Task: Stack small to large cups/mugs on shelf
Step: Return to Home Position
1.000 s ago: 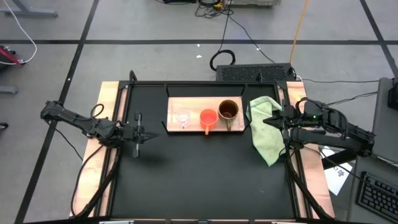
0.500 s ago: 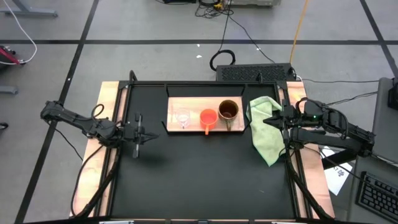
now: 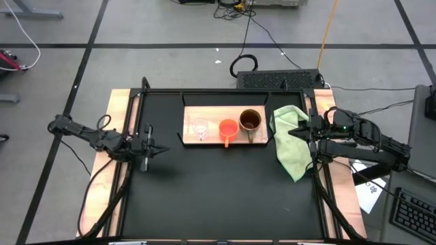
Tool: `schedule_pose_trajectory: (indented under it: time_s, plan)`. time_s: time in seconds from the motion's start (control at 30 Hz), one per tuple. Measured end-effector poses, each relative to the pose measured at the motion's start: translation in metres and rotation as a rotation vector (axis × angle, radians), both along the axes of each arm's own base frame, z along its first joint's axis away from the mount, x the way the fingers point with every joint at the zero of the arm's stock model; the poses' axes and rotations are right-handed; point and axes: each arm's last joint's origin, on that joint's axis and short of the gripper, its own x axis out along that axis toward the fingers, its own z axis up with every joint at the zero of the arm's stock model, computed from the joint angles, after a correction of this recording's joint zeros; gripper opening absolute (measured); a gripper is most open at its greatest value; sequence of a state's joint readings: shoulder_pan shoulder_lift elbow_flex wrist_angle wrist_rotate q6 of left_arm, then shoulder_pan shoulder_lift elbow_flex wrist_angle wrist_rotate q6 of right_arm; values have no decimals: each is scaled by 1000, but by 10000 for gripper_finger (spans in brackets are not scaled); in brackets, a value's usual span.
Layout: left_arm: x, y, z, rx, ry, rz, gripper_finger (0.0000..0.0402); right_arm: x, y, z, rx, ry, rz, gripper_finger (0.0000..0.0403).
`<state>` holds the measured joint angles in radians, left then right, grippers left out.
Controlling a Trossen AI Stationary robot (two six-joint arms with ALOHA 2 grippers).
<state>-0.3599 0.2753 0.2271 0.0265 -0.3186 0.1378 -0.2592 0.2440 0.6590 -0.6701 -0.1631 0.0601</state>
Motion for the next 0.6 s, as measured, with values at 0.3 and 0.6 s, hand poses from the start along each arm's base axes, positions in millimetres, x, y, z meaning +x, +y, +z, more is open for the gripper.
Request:
schedule_pose_trajectory:
  time_s: [0.3, 0.6]
  plan:
    - [-12, 4, -12, 45, -68, 0, 1, 0, 0, 0, 0, 0, 0, 0]
    - [-19, 5, -22, 115, -2, -68, 0, 3, 0, -4, 4, -7, 41, 0]
